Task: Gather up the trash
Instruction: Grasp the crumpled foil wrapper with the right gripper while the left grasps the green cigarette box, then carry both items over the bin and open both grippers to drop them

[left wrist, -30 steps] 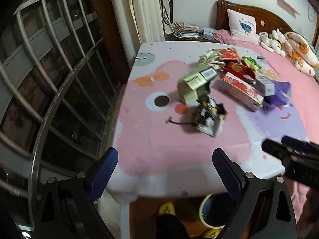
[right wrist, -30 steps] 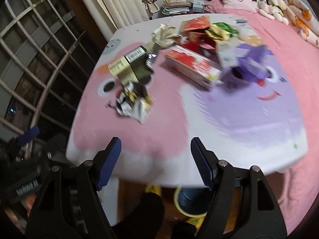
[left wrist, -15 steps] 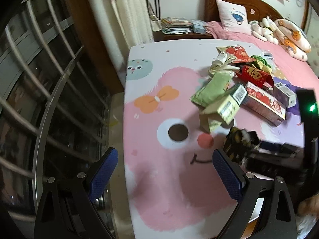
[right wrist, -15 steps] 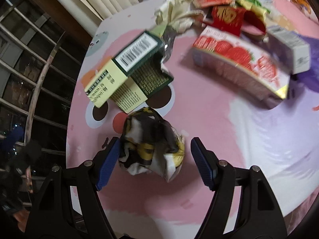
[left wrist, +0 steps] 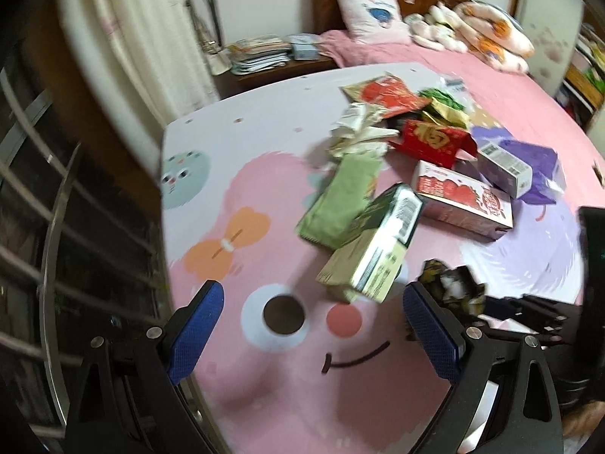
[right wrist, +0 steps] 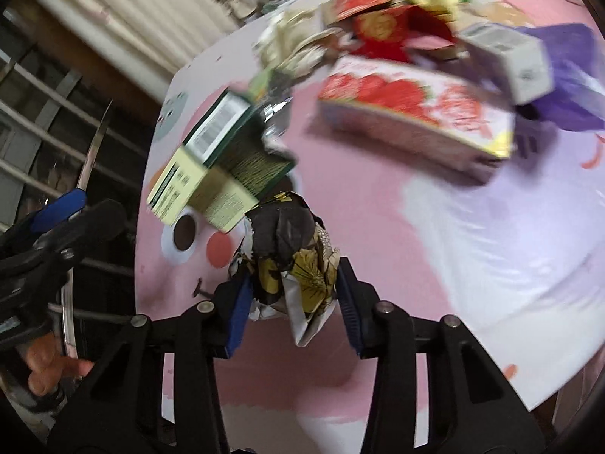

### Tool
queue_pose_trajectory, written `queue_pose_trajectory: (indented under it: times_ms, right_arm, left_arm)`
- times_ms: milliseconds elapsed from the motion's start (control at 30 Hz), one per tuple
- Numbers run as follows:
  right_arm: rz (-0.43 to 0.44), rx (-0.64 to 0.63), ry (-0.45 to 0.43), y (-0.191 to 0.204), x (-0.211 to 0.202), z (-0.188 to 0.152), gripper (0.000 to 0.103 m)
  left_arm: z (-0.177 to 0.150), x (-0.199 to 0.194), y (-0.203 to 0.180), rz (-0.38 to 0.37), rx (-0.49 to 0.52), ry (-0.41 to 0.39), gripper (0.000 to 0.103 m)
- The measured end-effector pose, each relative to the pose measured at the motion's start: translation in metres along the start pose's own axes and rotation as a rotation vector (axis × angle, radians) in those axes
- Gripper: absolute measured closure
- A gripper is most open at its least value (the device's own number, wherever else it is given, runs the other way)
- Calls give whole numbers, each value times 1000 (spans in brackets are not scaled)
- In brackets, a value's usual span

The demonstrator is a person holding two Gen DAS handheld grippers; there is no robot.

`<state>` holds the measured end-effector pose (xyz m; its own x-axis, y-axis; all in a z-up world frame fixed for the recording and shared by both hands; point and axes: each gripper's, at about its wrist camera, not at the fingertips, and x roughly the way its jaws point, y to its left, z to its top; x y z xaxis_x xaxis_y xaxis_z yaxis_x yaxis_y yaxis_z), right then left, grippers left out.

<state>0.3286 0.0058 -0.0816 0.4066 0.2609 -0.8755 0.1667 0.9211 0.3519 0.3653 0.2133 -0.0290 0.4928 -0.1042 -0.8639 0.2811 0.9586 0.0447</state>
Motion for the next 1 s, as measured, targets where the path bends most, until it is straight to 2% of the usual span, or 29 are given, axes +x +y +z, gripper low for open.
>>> queue_pose_trajectory:
  times_ms: [300, 500, 533, 567, 633, 733, 1000]
  right_arm:
    - [-47, 117, -36, -41, -25, -8, 64]
    - [-60, 156, -36, -58, -32, -23, 64]
    - [-59, 160, -37, -60, -34, -25, 64]
    - [-60, 162, -37, -62, -35, -27, 64]
    - [-58, 162, -38, -63, -38, -29, 64]
    - [-56, 154, -36, -65, -45, -31, 64]
    - [-21, 53, -18, -59, -72, -30, 65]
  left_arm:
    - [27, 52, -34, 14, 162, 80, 7]
    - [34, 78, -51, 15, 229, 130, 41]
    - [33, 80, -52, 15, 232, 135, 57]
    - [33, 82, -53, 17, 234, 142, 64]
    - [31, 81, -55, 40, 246, 128, 70]
    - [29, 73, -55, 17, 217, 125, 74]
    - [9, 13, -65, 13, 140, 64, 77]
